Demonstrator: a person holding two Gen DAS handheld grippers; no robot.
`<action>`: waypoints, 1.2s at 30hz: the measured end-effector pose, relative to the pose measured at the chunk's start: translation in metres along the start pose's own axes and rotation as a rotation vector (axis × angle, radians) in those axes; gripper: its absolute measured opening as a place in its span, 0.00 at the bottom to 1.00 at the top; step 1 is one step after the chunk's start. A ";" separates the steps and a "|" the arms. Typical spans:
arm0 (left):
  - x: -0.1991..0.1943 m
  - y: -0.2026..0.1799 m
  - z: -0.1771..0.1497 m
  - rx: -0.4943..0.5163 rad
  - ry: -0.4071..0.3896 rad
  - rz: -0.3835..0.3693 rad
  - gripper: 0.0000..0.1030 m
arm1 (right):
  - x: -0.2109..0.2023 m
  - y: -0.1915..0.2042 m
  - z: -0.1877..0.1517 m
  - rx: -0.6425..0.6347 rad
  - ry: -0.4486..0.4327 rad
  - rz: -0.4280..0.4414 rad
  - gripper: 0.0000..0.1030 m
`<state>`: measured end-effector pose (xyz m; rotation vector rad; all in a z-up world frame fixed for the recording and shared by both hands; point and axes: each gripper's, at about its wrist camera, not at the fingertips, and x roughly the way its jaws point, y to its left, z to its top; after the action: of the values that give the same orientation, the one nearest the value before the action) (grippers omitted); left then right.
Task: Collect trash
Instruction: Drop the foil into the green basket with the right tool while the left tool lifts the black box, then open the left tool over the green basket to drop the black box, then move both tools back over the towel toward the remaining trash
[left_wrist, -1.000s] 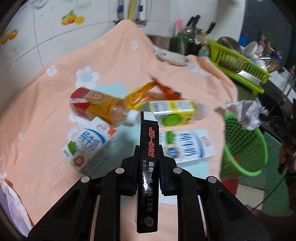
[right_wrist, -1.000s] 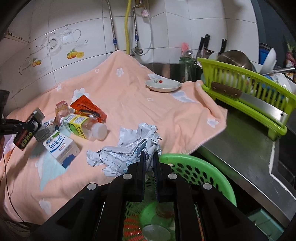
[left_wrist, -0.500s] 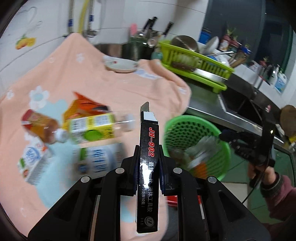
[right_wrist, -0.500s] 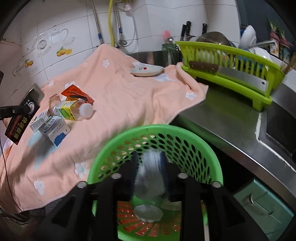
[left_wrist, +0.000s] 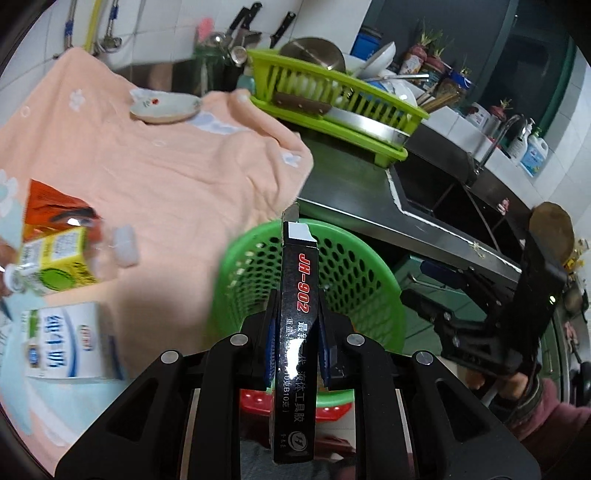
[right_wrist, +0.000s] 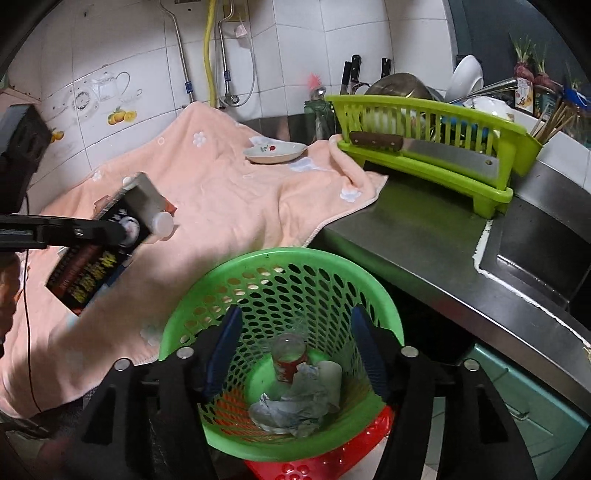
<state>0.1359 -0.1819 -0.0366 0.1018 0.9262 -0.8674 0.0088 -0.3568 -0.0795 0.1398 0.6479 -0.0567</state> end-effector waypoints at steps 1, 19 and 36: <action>0.005 -0.002 0.001 -0.005 0.005 -0.003 0.18 | -0.001 0.000 -0.001 0.002 -0.002 0.000 0.59; 0.025 -0.015 -0.005 0.020 0.027 0.038 0.39 | -0.003 -0.004 -0.004 0.030 -0.008 0.024 0.66; -0.061 0.062 -0.012 -0.088 -0.068 0.211 0.51 | 0.020 0.056 0.025 -0.114 0.029 0.171 0.71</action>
<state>0.1531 -0.0984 -0.0164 0.0915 0.8711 -0.6309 0.0450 -0.3048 -0.0659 0.0862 0.6640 0.1474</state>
